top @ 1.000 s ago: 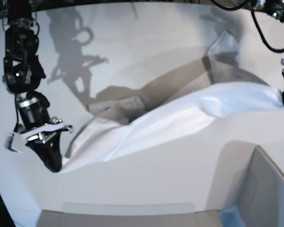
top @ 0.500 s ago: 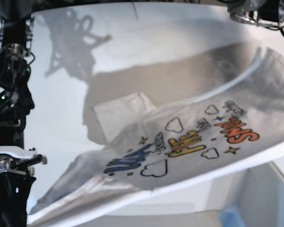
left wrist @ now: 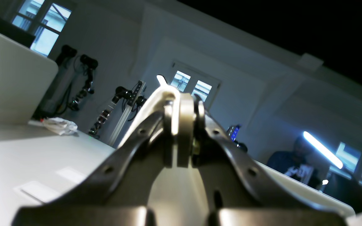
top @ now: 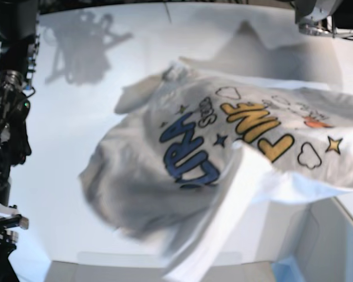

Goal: Layout the t-shirt on the table in an organized manner, then fold the t-shirt properly
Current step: 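Lift the t-shirt with both grippers and fling it across the table, then lower the right gripper onto the bunched shirt and grasp its edge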

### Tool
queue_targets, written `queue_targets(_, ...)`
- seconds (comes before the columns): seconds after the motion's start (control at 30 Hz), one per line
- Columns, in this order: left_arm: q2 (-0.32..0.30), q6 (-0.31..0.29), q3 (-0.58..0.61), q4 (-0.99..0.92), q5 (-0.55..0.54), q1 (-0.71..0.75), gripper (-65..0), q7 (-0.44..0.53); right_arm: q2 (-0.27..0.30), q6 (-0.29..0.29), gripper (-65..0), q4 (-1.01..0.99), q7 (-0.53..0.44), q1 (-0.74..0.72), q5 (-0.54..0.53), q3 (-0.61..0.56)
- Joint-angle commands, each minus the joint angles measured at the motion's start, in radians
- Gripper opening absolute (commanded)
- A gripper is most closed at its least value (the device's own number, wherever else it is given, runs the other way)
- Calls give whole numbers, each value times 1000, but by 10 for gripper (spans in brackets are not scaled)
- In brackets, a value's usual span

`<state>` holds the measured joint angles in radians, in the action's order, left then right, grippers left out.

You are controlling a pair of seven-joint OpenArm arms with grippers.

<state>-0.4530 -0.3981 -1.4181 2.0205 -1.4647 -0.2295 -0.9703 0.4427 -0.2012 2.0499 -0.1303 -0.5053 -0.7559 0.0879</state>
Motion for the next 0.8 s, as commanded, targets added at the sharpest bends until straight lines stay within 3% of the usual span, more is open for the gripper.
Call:
queue_targets(0.0,-19,-8,26,12,-19,-5,-650,15,11,6,-650,-8,37,4,2,6)
queue_targets(0.07,-19,-6,101,6,-19,-5,-650,15,6,6,-650,-41,85,30,3,6)
queue_targets(0.2,0,-6,294,-20,-19,40,-650,15,-63,12,-650,-162,97,81,6,3)
queue_targets(0.3,9,-6,412,-48,92,46,-650,23,-100,64,-650,-251,99,126,32,-20)
queue_targets(0.4,63,-6,440,-103,184,48,-650,24,-112,78,-650,-320,99,178,131,-167)
queue_targets(0.53,102,-6,443,-113,253,55,-650,15,-121,78,-650,-400,99,210,299,-457)
queue_targets(0.67,116,-6,445,-113,259,109,-650,15,-186,78,-650,-527,99,207,434,-729)
queue_targets(0.77,116,-6,443,-113,259,143,-650,15,-258,78,-634,-627,100,211,480,-860)
